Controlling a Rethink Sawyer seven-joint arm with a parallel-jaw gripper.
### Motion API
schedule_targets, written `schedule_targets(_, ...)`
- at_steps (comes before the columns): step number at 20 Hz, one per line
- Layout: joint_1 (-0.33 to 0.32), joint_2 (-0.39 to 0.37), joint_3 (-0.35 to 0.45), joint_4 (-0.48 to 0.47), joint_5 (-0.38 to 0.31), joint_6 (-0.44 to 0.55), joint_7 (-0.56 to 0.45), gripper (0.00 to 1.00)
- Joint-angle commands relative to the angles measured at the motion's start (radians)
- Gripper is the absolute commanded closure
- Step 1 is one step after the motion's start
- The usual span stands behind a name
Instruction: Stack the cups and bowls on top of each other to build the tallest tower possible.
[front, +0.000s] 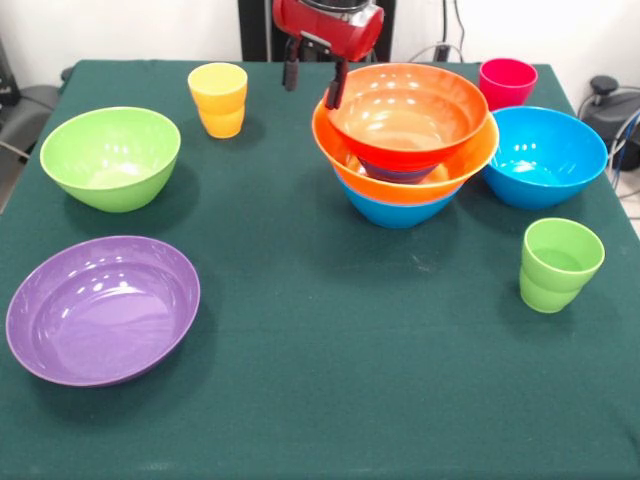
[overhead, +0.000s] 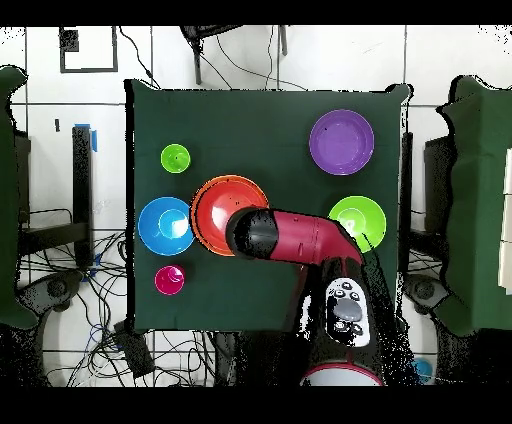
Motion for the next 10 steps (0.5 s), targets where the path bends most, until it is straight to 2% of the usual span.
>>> schedule_targets(1, -0.044, 0.047, 0.114, -0.011, -0.094, 0.096, -0.137, 0.0)
schedule_targets(10, -0.055, 0.034, 0.137, -0.017, -0.101, 0.123, -0.128, 0.0)
